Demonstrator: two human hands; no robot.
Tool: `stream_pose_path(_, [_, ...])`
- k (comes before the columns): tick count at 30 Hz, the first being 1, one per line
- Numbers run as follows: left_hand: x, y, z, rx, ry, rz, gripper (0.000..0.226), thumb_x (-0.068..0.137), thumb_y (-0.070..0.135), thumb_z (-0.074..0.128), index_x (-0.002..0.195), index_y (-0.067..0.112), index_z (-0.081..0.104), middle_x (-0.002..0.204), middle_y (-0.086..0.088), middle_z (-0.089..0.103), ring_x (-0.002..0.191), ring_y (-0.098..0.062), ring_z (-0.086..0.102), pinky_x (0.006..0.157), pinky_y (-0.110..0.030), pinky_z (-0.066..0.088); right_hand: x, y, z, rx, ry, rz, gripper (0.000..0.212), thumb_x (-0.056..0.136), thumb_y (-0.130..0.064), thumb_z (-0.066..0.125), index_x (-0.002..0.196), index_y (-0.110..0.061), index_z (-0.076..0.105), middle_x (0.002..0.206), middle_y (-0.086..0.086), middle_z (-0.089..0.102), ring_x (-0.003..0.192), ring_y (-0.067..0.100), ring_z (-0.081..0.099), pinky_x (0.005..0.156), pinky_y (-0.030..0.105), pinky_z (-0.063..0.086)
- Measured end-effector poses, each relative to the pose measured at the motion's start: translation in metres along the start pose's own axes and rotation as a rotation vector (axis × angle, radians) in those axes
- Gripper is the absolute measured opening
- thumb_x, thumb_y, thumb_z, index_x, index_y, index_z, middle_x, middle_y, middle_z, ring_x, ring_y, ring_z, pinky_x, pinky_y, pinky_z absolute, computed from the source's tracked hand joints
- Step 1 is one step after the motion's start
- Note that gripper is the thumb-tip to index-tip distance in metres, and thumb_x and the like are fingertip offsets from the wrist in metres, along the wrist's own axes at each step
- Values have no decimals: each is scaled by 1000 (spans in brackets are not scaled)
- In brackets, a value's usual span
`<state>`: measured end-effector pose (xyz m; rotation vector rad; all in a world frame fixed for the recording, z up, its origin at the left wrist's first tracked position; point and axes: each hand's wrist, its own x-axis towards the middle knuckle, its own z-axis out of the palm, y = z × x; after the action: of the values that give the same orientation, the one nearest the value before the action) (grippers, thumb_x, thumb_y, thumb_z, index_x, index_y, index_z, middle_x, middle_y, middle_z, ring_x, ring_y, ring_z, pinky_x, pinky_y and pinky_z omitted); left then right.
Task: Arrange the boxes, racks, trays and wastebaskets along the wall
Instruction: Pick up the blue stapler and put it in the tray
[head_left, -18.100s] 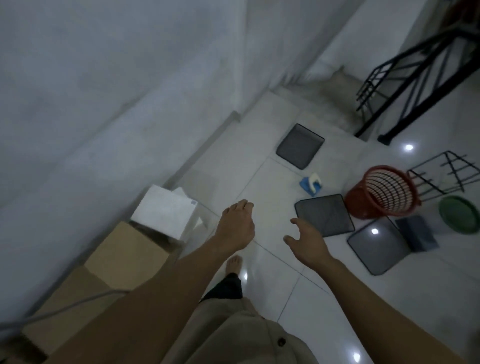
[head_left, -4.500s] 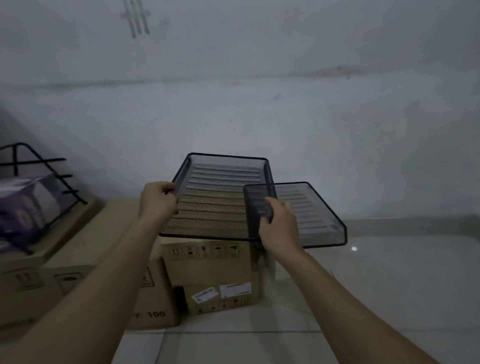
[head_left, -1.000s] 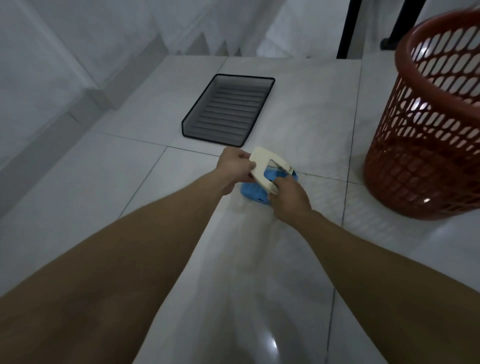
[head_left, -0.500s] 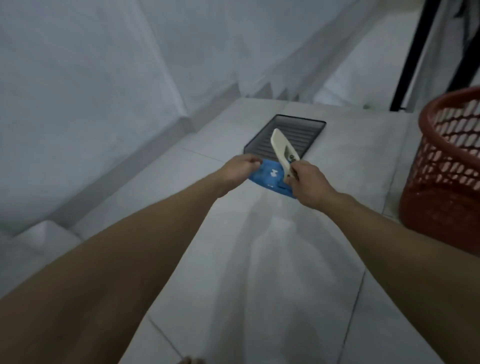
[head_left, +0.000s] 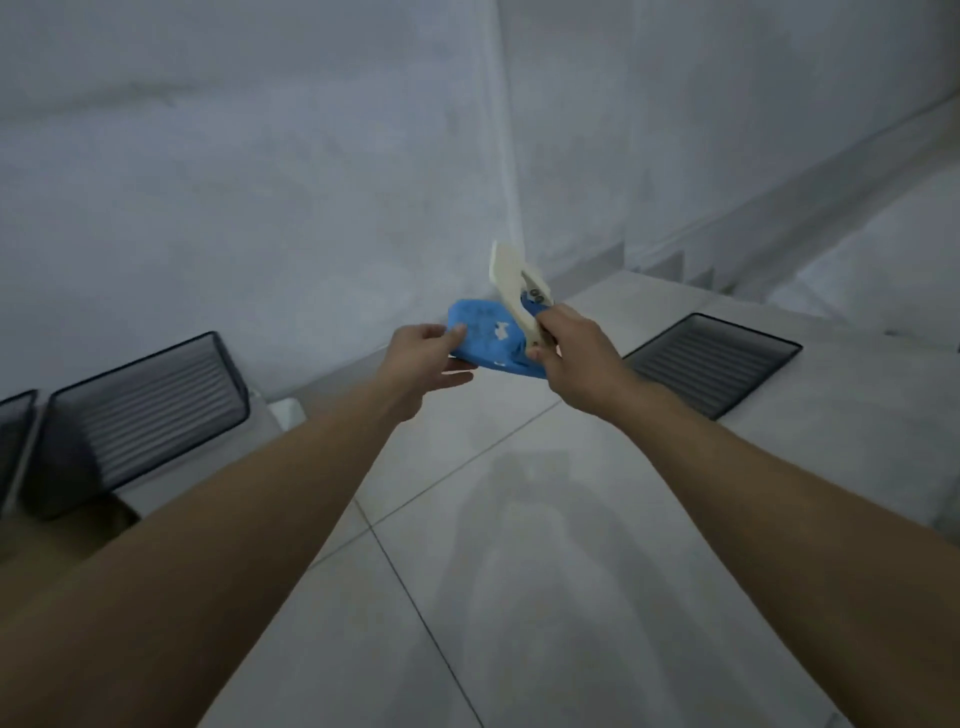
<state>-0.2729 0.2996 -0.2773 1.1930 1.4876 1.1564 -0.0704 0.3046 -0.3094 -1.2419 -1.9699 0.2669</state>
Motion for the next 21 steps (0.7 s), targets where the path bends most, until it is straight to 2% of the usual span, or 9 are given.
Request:
stream_pose_path(4, [-10, -6, -73, -104, 118, 40, 26, 94, 7, 62, 117, -5, 57, 108, -19, 66, 90, -27, 71, 73, -32, 62, 20, -56, 37, -15, -34, -129, 14, 93, -16, 60, 87, -7, 53, 94, 3, 52, 81, 23, 52, 71, 37, 44])
stream_pose_path(9, [-20, 2, -168, -75, 223, 100, 18, 94, 5, 62, 109, -4, 59, 103, -19, 67, 85, -26, 71, 66, -30, 61, 45, -131, 88, 51, -49, -186, 10, 94, -17, 60, 96, -7, 59, 100, 4, 56, 87, 21, 56, 79, 39, 50])
stream_pose_path(14, [-30, -5, -269, -35, 341, 90, 18, 90, 2, 65, 106, -5, 61, 101, -20, 68, 83, -27, 71, 67, -33, 62, 60, -208, 149, 100, -91, -283, 13, 91, -20, 64, 91, -8, 58, 93, 4, 56, 82, 20, 57, 76, 43, 52])
stream_pose_path(18, [-36, -20, -341, -42, 409, 98, 25, 86, 0, 70, 109, 2, 62, 105, -15, 64, 88, -24, 70, 65, -29, 61, 68, -259, 201, 121, -95, -321, 14, 90, -19, 64, 88, -6, 60, 90, 5, 57, 80, 20, 57, 74, 43, 53])
stream_pose_path(20, [-37, -30, -366, 41, 451, 113, 24, 89, 3, 68, 112, 5, 62, 108, -13, 62, 92, -23, 68, 70, -31, 61, 77, -282, 226, 115, -106, -319, 17, 90, -21, 65, 88, -4, 61, 90, 5, 57, 79, 20, 58, 74, 42, 53])
stream_pose_path(21, [-35, -37, -377, 172, 490, 134, 25, 91, 6, 65, 116, 7, 63, 112, -12, 62, 97, -23, 67, 76, -34, 61, 83, -292, 238, 104, -113, -320, 18, 90, -21, 65, 88, -4, 61, 90, 5, 57, 79, 19, 57, 73, 41, 53])
